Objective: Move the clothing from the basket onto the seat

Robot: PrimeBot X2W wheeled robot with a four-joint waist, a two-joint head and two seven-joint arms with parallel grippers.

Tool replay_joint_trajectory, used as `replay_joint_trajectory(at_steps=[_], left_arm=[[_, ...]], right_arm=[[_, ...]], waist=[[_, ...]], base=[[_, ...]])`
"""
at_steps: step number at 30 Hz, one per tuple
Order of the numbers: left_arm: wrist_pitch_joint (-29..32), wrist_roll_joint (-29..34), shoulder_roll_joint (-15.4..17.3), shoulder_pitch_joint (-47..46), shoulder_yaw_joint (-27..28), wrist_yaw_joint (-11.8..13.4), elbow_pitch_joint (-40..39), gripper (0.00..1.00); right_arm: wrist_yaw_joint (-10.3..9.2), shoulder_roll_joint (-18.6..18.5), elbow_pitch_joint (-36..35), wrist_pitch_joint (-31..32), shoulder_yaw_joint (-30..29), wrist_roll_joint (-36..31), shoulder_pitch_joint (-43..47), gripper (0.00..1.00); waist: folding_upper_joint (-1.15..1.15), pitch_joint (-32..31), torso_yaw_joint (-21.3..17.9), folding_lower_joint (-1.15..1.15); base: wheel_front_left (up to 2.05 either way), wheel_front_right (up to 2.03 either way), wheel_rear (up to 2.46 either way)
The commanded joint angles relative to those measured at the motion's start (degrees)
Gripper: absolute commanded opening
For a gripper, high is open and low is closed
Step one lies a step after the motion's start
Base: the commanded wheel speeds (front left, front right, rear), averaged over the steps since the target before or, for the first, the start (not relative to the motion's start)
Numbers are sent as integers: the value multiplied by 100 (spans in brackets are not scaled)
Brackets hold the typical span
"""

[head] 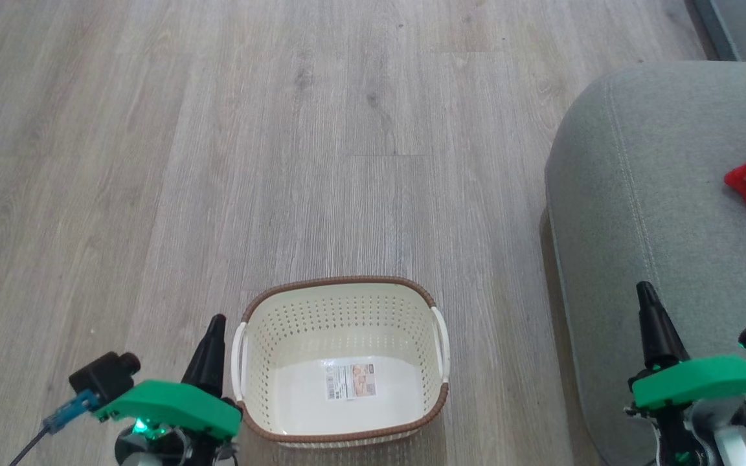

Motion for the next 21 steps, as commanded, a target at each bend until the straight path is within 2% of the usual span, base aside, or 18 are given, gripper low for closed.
replay_joint_trajectory(at_steps=[1, 21], left_arm=[[37, -159, 67, -287, 163, -55, -143, 0], [358, -1387, 83, -342, 484, -226, -118, 0]], right_arm=[[0, 2, -157, 38, -12, 162, -302, 0], [-1, 69, -93, 374, -125, 1386, -374, 0]], waist=[[0, -3, -5, 0], [0, -41, -86, 0]], base=[[0, 0, 0], [0, 0, 0]])
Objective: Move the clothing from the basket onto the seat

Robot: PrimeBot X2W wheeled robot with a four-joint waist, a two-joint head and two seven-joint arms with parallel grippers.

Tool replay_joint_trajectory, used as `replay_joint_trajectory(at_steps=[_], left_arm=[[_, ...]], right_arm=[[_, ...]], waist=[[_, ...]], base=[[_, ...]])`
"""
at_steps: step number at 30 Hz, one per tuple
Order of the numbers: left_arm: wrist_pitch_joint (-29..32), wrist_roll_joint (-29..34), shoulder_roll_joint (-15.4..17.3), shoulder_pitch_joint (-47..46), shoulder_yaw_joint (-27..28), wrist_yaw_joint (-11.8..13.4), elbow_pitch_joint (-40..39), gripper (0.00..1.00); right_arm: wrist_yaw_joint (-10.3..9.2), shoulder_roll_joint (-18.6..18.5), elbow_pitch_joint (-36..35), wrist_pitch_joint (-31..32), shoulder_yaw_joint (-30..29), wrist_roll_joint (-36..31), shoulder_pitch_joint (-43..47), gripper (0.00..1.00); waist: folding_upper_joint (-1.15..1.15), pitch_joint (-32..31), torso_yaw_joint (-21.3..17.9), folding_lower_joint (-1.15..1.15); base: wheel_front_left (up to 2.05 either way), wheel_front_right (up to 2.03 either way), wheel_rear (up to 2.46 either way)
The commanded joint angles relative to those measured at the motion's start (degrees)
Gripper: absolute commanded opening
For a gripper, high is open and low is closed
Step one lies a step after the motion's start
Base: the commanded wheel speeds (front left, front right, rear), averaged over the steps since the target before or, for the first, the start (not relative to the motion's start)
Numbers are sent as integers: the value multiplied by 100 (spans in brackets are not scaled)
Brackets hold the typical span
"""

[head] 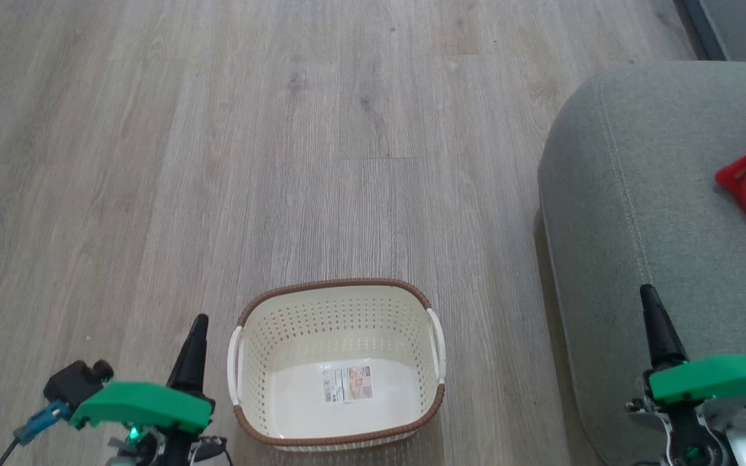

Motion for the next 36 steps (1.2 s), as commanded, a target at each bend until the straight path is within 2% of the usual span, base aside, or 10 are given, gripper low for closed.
replay_joint_trajectory(at_steps=[1, 36], left_arm=[[43, -163, 73, -341, 170, -58, -166, 0], [617, -2216, 73, -438, 753, -348, -121, 0]], right_arm=[[-1, 12, -159, 57, 21, 173, -345, 0], [-1, 132, -51, 634, -179, 2243, -469, 0]], waist=[[0, -3, -6, 0], [0, -68, -143, 0]], base=[[0, 0, 0], [0, 0, 0]])
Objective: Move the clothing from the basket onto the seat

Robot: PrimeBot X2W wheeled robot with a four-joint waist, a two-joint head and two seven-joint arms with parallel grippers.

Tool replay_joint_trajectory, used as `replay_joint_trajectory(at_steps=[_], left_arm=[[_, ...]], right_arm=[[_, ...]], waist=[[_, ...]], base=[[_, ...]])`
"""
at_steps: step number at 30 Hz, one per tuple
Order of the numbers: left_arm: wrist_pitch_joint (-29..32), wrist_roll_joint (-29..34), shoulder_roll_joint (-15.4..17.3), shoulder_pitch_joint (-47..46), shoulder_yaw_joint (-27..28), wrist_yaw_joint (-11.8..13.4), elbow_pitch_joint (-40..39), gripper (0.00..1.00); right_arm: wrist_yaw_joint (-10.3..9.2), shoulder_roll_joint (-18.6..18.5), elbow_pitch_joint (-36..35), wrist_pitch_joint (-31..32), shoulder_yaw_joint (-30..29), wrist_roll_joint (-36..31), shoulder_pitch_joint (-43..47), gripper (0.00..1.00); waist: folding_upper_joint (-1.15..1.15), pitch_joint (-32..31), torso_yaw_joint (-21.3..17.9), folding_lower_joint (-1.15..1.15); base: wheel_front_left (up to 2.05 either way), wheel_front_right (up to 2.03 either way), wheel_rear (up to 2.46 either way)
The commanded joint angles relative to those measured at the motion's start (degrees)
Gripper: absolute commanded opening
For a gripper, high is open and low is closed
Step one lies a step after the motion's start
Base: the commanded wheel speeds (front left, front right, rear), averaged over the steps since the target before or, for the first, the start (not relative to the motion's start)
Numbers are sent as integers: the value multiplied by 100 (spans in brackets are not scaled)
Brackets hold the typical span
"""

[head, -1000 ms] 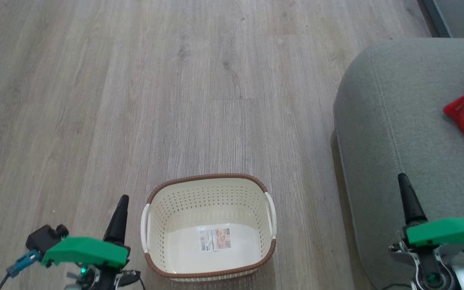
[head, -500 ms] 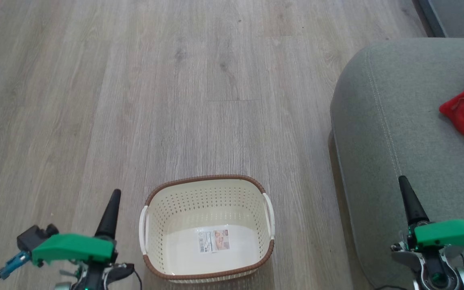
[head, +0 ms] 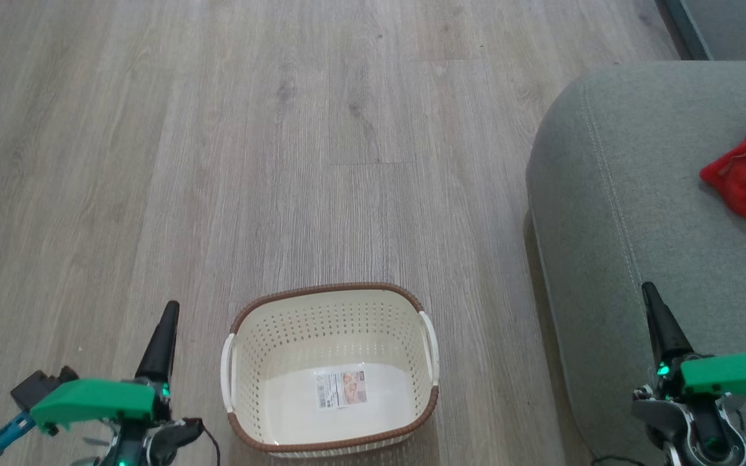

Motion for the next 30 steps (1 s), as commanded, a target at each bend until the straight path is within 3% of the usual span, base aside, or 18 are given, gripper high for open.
replay_joint_trajectory(at_steps=[1, 15, 30], left_arm=[[40, -124, 71, -315, 197, -39, -165, 0], [284, -964, 65, -356, 446, -159, -146, 0], [319, -964, 41, -360, 488, -163, -144, 0]], right_arm=[[0, 19, -162, 47, 63, 125, -348, 0], [0, 69, -118, 285, -21, 979, -399, 0], [0, 76, -116, 299, -30, 1002, -401, 0]], waist=[[0, -2, -3, 0], [0, -28, -60, 0], [0, -29, -61, 0]], base=[[0, 0, 0], [0, 0, 0], [0, 0, 0]])
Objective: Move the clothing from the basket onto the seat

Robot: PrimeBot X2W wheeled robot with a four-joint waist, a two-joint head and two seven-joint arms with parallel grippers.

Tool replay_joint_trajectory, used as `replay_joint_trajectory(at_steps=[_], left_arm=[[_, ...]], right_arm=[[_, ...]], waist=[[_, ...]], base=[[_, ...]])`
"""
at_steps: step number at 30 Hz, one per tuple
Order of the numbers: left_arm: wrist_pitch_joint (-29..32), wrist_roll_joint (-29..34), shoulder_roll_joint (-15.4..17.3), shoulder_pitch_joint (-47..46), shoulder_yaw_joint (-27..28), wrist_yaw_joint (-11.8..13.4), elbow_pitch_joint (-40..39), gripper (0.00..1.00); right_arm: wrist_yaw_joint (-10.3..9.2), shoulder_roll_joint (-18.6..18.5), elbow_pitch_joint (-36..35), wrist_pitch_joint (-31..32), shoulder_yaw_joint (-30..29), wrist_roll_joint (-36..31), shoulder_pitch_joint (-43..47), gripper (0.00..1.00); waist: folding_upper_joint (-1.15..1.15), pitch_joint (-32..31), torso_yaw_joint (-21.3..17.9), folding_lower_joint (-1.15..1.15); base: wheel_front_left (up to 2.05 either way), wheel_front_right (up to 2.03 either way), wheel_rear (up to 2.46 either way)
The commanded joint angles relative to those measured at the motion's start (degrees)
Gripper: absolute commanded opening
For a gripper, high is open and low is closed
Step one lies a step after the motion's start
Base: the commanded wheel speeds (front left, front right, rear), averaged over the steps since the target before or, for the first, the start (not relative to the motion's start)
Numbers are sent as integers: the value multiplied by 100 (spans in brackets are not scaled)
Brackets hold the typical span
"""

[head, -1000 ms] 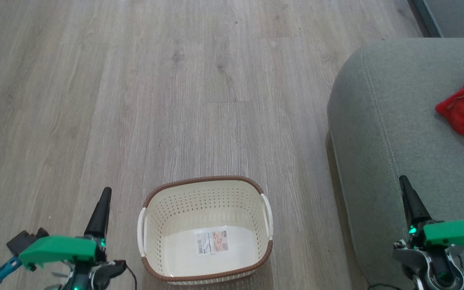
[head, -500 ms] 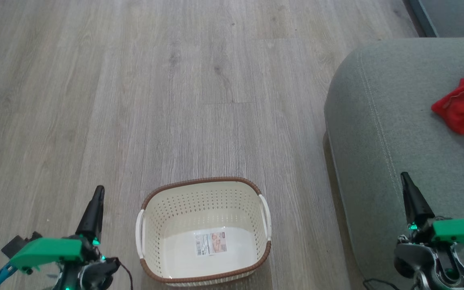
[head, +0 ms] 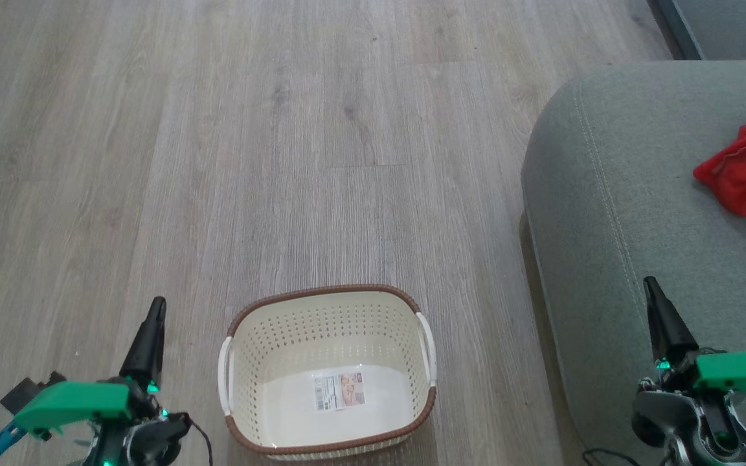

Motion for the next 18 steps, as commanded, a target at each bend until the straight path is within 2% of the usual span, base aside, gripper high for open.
replay_joint_trajectory(at_steps=[1, 18], left_arm=[[21, -3, 47, -333, 238, -53, -168, 0], [48, 25, 24, -335, 271, -53, -166, 0]], right_arm=[[0, 23, -179, 51, 91, 7, -305, 0], [0, 28, -179, 56, 85, 2, -305, 0]], waist=[[0, 0, 1, 0], [0, 0, 1, 0]], base=[[0, 0, 0], [0, 0, 0]])
